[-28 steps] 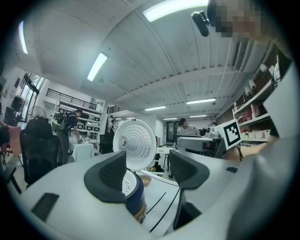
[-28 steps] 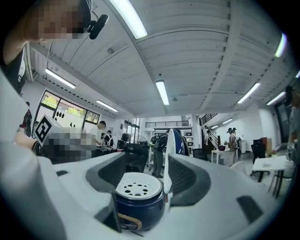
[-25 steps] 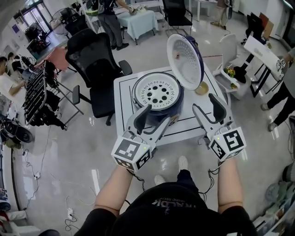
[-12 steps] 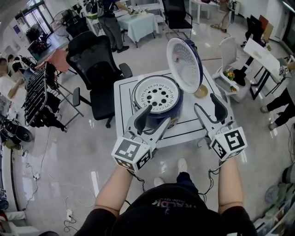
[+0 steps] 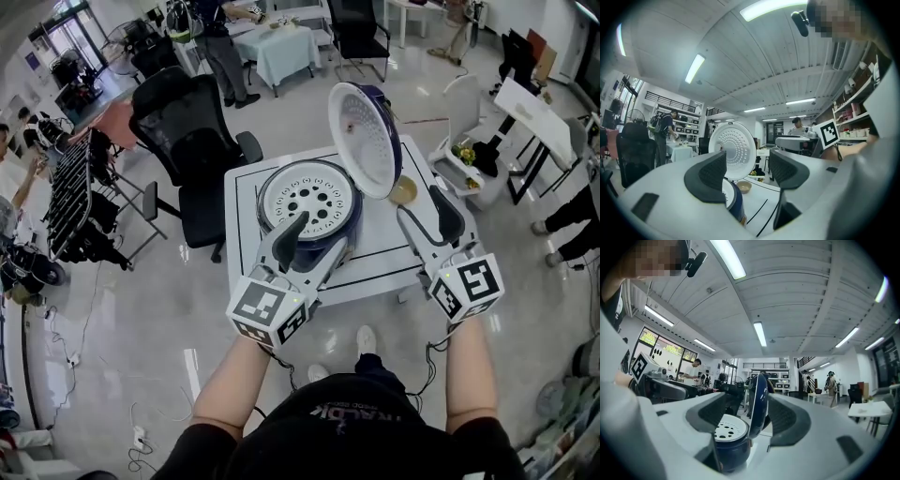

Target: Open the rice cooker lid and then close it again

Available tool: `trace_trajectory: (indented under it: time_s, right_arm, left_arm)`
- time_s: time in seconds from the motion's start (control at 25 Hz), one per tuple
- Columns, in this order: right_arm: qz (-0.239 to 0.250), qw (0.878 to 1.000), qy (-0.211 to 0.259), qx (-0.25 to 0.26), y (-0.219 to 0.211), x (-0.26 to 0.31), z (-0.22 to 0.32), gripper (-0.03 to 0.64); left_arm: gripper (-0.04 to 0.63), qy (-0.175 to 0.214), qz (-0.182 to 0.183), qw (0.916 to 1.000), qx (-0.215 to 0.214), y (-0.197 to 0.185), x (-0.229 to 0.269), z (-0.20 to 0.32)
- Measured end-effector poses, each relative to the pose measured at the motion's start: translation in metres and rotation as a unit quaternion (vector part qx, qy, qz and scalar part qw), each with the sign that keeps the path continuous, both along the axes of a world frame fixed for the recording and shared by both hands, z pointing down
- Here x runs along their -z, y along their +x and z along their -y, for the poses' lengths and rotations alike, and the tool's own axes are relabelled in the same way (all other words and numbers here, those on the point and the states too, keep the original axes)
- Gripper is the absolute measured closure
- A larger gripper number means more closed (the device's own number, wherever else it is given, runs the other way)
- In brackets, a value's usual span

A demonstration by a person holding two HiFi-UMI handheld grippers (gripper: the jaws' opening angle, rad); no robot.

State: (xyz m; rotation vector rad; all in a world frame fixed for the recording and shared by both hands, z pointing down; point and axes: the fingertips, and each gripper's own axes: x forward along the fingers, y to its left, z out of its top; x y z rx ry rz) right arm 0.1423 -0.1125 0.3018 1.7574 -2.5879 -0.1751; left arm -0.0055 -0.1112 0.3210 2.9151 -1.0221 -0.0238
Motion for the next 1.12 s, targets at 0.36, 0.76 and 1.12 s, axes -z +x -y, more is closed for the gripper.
trace_trajectory:
  time_s: [0.36,0.76,1.12]
  right_arm:
    - [-0.011,1.0,0.003,0.006,0.033,0.009,0.029,0.35]
    - [-0.001,1.0,-0.002,0.026,0.063,0.01,0.083,0.35]
    - [-0.001,0.998,-0.02,0.059,0.074,0.0,0.141,0.35]
  left_arm:
    - [0.316,0.002,-0.008,0.9999,0.013,0.03,0.005,0.023]
    - [0.316,0.007,-0.015,0.9988,0.045,0.051,0.011,0.059]
    - [0.316,0.01,-0.01,0.9955,0.093,0.057,0.014,0.086]
